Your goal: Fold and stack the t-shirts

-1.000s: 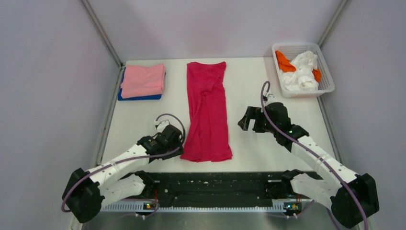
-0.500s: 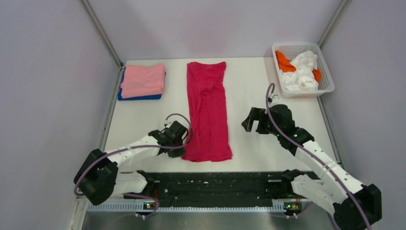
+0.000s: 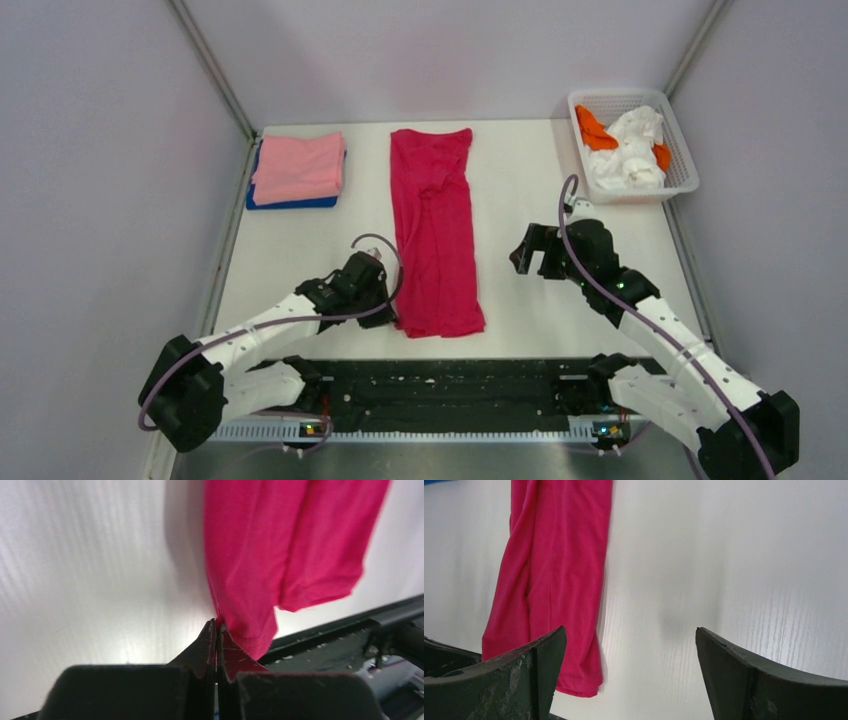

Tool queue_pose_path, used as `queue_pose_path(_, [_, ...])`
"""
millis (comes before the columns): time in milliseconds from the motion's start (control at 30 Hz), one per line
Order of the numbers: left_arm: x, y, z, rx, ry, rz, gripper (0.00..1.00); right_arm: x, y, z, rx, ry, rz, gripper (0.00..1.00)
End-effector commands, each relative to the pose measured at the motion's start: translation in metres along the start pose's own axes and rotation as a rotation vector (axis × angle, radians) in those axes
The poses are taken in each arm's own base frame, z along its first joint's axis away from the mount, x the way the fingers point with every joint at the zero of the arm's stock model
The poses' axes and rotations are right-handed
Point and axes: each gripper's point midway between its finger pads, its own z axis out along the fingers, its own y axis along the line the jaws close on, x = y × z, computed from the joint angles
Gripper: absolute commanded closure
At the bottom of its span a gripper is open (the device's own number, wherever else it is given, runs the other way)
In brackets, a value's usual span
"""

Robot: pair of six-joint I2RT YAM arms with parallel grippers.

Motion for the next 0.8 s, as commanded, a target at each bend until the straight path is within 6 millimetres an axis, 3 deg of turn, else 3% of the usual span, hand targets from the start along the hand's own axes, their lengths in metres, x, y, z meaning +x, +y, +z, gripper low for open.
queue_pose_path(0, [-0.009, -0.036, -0.010, 0.161, -0.027, 0.024, 1.00, -0.010, 0.003, -0.006, -0.006, -0.038, -0.016, 0.01])
queue_pose_path(100, [-0.012, -0.045, -0.009, 0.179, -0.017, 0.039, 1.00, -0.010, 0.004, -0.007, -0.008, -0.044, -0.015, 0.01])
queue_pose_path(400, [-0.018, -0.099, -0.005, 0.253, 0.026, 0.153, 1.00, -0.010, 0.002, -0.011, -0.005, -0.048, -0.023, 0.01])
queue_pose_path(600, [-0.013, -0.100, 0.009, 0.166, 0.093, 0.211, 1.00, -0.009, 0.000, -0.011, 0.000, -0.046, -0.026, 0.01])
queue_pose_path(767, [0.000, -0.095, 0.014, 0.105, 0.191, 0.277, 0.64, -0.007, 0.000, -0.012, 0.001, -0.038, -0.029, 0.01])
